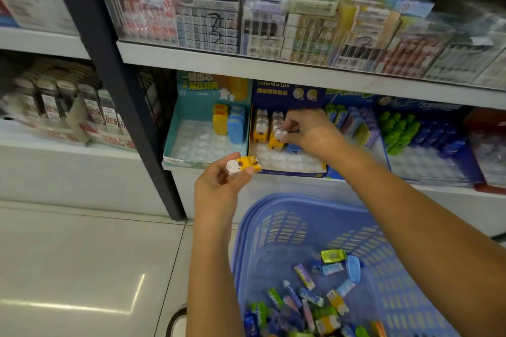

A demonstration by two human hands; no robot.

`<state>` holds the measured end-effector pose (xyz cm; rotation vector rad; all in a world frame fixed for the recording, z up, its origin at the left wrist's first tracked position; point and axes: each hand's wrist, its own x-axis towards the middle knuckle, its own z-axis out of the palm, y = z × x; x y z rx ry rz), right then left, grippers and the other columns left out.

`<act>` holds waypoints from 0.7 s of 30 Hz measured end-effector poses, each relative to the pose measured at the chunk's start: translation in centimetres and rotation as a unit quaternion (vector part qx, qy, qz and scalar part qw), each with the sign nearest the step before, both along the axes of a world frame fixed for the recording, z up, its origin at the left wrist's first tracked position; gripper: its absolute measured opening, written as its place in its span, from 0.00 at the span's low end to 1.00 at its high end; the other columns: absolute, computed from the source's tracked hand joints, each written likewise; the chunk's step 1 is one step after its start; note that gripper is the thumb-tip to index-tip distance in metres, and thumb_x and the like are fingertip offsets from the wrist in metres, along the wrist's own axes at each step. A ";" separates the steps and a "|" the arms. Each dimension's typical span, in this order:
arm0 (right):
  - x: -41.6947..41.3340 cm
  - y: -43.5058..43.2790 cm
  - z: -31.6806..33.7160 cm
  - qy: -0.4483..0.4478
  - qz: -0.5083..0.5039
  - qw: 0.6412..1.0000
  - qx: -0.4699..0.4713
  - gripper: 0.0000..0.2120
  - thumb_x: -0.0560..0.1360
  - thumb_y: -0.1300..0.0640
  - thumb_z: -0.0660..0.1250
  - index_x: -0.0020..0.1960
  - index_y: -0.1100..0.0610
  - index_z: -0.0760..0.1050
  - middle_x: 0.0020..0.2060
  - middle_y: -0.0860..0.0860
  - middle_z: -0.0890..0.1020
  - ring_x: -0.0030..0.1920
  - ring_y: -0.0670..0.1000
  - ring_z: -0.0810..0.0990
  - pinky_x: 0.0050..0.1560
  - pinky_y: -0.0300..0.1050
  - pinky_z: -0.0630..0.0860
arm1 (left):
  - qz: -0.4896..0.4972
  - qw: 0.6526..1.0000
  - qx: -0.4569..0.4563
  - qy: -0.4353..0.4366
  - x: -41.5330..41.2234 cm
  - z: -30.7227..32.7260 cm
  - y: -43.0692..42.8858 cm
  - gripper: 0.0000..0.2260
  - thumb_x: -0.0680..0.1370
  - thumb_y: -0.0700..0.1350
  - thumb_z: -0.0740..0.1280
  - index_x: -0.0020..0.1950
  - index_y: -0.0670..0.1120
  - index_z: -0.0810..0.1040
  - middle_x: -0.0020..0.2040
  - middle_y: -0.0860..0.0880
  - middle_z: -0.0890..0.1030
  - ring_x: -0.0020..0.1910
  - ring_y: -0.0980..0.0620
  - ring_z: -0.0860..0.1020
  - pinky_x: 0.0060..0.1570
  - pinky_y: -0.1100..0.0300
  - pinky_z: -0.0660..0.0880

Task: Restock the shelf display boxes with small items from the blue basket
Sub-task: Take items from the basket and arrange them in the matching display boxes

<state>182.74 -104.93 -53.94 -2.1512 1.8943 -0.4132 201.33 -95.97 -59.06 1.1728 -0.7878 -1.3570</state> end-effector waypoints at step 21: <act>1.7 4.5 2.3 -0.103 0.166 0.977 0.085 0.17 0.76 0.51 0.65 0.64 0.42 0.72 0.49 0.39 0.79 0.46 0.38 0.78 0.43 0.29 0.72 | -0.004 0.981 -0.104 -0.163 -2.2 1.3 -0.7 0.14 0.71 0.40 0.75 0.52 0.49 0.76 0.44 0.52 0.82 0.41 0.60 0.81 0.40 0.71 0.77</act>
